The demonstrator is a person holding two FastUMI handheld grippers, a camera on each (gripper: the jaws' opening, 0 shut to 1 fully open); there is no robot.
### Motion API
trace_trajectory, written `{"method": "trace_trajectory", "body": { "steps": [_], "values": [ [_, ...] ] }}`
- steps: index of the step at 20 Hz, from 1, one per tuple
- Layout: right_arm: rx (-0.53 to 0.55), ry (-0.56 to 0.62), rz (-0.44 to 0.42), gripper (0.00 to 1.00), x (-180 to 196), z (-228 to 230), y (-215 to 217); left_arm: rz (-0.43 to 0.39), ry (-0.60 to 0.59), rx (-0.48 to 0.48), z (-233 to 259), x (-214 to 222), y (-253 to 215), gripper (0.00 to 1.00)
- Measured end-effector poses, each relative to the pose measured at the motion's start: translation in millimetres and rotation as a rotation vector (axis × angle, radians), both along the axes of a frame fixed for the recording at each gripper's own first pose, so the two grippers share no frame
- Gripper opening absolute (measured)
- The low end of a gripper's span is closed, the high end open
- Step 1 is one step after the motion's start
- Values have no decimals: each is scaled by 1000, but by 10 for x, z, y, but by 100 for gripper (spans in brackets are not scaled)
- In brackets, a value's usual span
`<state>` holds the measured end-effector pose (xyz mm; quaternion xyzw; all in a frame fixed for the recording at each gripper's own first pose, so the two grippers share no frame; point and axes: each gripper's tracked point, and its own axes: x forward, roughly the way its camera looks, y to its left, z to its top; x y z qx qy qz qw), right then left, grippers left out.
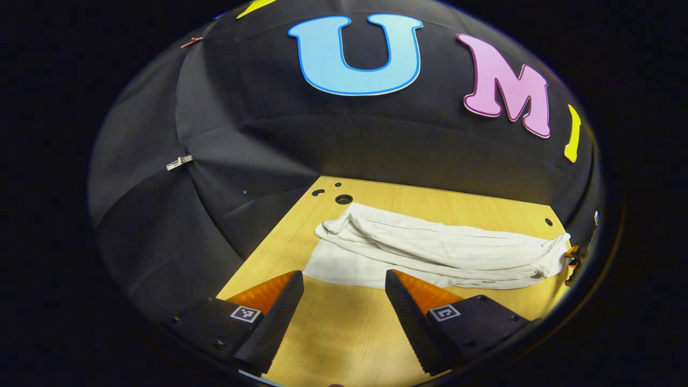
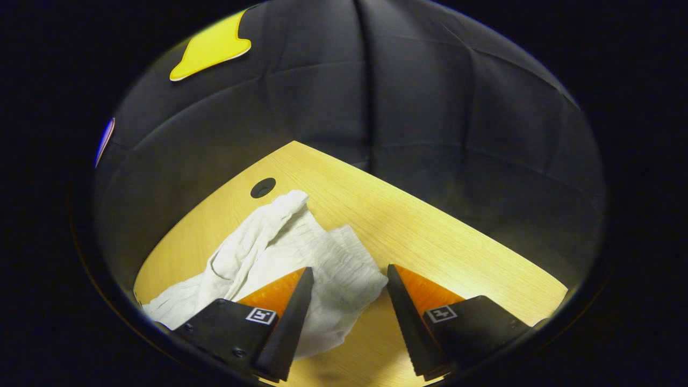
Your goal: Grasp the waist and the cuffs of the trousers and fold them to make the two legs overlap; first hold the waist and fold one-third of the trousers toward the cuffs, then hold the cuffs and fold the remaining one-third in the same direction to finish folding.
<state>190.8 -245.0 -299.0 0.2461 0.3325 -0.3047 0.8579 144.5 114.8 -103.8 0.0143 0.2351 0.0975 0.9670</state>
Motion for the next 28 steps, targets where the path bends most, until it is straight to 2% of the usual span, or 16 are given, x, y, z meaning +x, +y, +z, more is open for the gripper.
{"method": "trace_trajectory", "body": {
  "steps": [4, 5, 6, 7, 9, 12, 15, 20, 26, 28],
  "values": [
    [2, 16, 31, 46, 60, -30, 83, -10, 9, 4, -13, -17, -58, 98],
    [-4, -1, 31, 27, 49, 28, 81, -11, 12, 2, -40, -25, -65, 98],
    [10, 10, 33, 28, 43, 27, 96, -13, 16, -1, -56, -24, -83, 98],
    [16, -3, 33, 14, 33, 59, 102, -15, 21, -6, -79, -34, -96, 98],
    [41, -23, 66, 15, 78, 32, 145, -22, 32, -13, -128, -37, -119, 98],
    [11, -46, 96, 12, 101, 188, 90, -32, 35, -14, -131, -35, -116, 98],
    [-46, -110, 110, 12, 211, 591, 7, -42, 26, 6, -84, -38, -59, 98],
    [-145, -170, 215, 12, 199, 1413, 215, -37, 4, -21, -57, -113, 41, 98],
    [-176, -264, 306, 12, 33, 2266, 631, -4, -18, -58, -42, -234, 327, 98],
    [-163, -301, 353, 12, -5, 2481, 793, -12, -9, -40, -65, -283, 447, 98]
  ]
}}
